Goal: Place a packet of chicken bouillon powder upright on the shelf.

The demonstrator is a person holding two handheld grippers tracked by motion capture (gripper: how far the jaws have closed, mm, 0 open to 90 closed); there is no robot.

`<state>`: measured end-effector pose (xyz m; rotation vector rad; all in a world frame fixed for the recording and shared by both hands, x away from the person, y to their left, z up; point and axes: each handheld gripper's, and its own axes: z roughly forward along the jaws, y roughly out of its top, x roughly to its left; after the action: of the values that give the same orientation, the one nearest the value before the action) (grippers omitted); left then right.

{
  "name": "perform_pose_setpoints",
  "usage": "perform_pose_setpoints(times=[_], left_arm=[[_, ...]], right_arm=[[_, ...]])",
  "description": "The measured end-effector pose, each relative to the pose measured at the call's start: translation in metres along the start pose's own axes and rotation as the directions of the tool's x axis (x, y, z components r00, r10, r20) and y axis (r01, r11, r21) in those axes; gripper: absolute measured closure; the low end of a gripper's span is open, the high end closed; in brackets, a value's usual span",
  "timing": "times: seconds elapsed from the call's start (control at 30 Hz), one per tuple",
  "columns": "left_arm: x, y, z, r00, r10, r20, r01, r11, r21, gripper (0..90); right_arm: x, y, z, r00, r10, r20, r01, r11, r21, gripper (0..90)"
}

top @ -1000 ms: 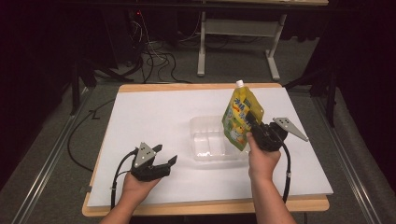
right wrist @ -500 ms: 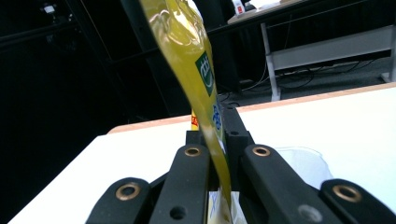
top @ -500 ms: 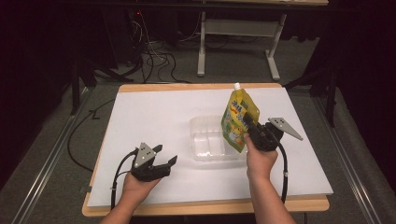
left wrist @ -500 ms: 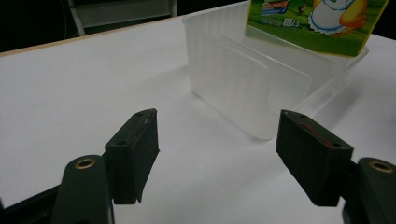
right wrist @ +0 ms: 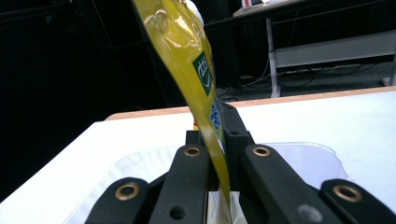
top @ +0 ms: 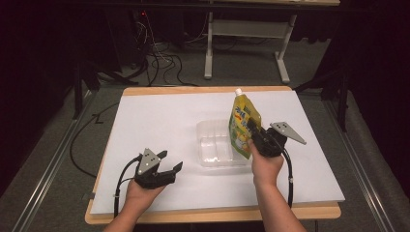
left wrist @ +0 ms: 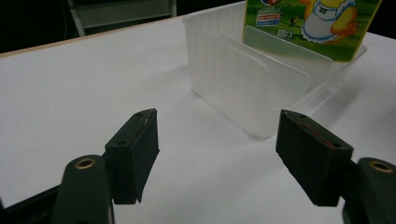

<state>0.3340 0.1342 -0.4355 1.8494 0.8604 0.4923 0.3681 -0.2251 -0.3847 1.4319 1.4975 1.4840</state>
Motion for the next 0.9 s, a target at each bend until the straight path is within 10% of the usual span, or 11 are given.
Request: perform_pose_setpoints(times=[0.9], left_arm=[[0.005, -0.007, -0.013, 0.9995, -0.016, -0.029, 0.016, 0.9998, 0.011, 30.4]], right_arm=[[-0.002, -0.025, -0.006, 0.9909, -0.128, -0.043, 0.130, 0.989, 0.065, 84.9]])
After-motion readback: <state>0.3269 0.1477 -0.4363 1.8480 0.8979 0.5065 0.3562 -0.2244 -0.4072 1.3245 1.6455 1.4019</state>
